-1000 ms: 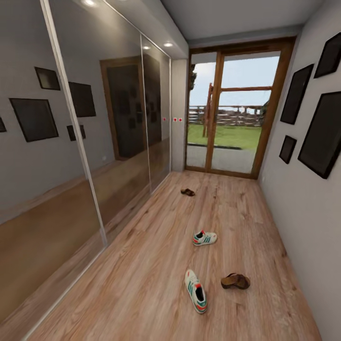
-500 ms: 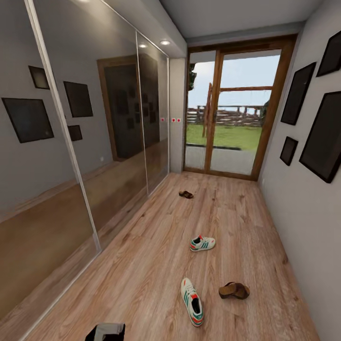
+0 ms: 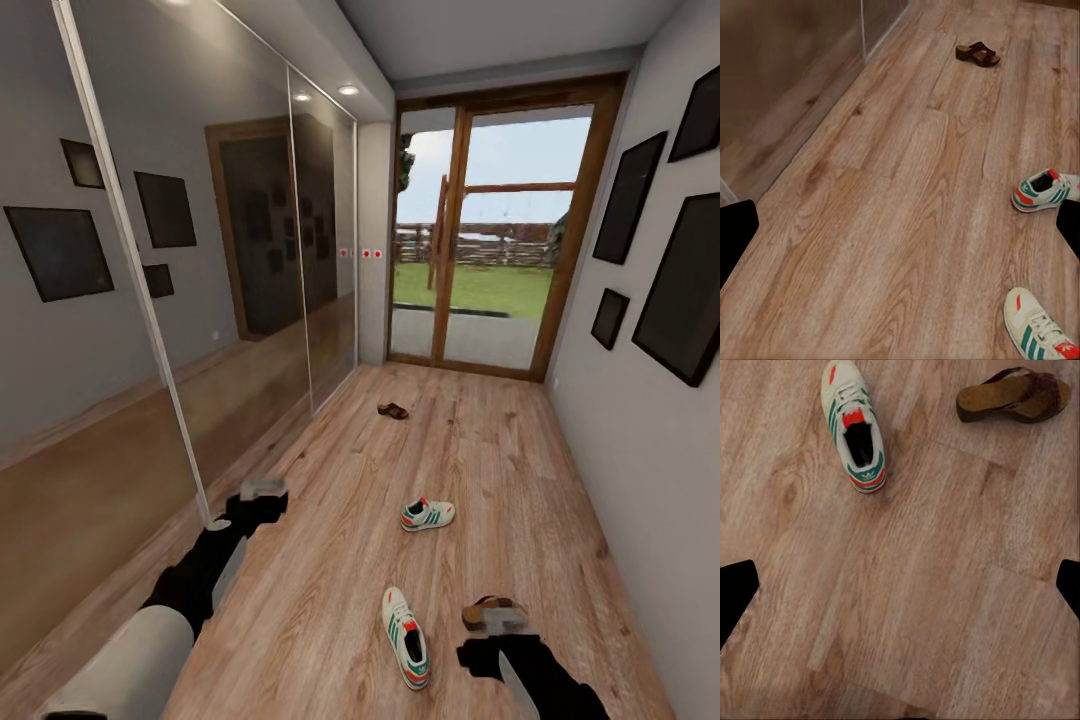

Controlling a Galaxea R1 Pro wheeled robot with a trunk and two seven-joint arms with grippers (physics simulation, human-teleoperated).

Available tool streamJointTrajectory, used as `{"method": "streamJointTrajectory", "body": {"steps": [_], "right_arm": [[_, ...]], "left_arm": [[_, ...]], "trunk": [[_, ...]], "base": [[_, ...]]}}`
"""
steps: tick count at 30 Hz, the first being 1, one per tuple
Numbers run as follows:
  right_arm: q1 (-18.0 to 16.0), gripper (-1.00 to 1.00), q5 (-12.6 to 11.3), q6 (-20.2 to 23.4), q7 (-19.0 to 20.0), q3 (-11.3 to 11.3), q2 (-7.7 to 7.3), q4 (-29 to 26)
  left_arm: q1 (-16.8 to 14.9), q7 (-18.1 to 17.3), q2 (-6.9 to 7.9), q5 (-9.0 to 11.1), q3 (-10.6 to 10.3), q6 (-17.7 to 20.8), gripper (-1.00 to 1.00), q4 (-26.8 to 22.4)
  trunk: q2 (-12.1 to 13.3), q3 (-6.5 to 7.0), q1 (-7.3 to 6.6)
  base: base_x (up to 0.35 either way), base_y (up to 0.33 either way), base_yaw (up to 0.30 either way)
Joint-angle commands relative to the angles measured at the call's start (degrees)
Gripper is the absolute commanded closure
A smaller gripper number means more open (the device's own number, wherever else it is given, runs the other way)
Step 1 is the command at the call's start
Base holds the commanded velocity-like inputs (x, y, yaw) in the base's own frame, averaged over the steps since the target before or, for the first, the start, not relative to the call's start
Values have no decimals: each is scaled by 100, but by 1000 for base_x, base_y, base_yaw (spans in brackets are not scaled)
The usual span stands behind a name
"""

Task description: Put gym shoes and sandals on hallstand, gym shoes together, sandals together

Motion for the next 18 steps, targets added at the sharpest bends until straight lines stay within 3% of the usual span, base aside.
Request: {"method": "streamJointTrajectory", "body": {"steps": [1,18], "right_arm": [[-41,-100,-6,85,10,-5,1,-61],[-133,-100,-9,178,52,58,41,-423]], "left_arm": [[-45,-1,-2,-1,2,102,-100,-14],[-155,2,-26,5,-15,323,-100,-14]], "trunk": [[-4,-9,0],[-4,-15,0]], "base": [[0,0,0],[2,0,12]]}}
